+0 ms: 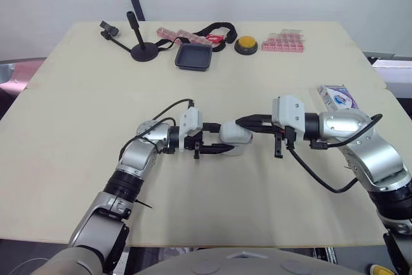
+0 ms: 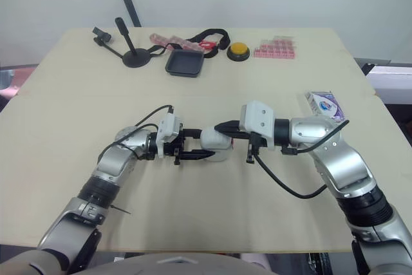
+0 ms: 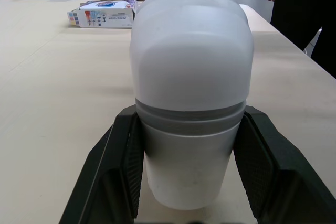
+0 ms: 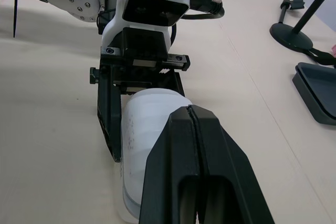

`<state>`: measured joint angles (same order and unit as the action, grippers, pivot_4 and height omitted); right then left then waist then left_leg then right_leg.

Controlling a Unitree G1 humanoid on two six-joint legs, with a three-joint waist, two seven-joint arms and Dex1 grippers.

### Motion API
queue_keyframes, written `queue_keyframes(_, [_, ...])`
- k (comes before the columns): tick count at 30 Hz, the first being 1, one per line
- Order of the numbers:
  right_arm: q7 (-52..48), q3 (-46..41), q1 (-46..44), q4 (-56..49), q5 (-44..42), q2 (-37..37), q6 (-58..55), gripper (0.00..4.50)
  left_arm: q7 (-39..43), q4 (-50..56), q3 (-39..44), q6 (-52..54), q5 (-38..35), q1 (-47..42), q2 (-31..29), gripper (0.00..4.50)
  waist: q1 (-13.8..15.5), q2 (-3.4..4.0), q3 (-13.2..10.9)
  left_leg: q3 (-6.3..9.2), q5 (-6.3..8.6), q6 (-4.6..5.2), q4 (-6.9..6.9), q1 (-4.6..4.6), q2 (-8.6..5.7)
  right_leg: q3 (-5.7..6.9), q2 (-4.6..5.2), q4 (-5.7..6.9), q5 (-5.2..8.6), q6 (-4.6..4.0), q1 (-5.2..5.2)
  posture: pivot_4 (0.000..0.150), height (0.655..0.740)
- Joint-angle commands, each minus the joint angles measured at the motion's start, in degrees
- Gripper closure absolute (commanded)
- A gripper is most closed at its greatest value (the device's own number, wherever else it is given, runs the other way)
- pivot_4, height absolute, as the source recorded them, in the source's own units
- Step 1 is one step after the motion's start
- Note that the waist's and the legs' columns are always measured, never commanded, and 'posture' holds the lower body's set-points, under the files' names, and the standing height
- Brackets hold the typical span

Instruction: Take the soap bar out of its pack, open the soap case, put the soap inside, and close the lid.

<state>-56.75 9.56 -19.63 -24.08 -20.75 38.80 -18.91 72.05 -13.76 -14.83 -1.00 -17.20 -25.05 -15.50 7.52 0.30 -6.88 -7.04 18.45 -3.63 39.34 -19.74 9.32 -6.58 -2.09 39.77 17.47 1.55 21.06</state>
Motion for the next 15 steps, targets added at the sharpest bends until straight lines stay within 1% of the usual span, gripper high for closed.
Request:
queue_keyframes(1, [-1.5,2.3,1.9,1.6,2.6,1.4,0.4,4.49,-0.6,0.7,-0.4,0.1,0.7,0.1,-0.3,2.57,0.0,0.00,0.0,-0.01,-0.01,-0.01,-0.08,0.12,-0.01,0.00,0.01,-0.09,0.00,0.00,-0.12,0.150,0.7400])
queue_keyframes(5, [-2.0,3.1,2.1,2.4,3.2,1.9,1.0,4.49,-0.6,0.7,-0.3,0.2,0.7,0.1,-0.2,2.57,-0.1,-0.01,0.0,-0.01,-0.02,-0.04,-0.31,0.34,-0.01,0.02,0.02,-0.42,0.00,0.00,-0.45,0.150,0.7400])
queue_keyframes(15, [-2.0,5.1,3.0,3.6,4.6,2.5,0.3,4.49,-0.7,1.5,-0.1,0.6,0.7,0.4,-0.4,2.57,-0.3,-0.07,0.1,0.00,-0.03,-0.05,-0.43,0.47,-0.02,0.02,0.04,-0.54,0.00,0.00,-0.62,0.150,0.7400])
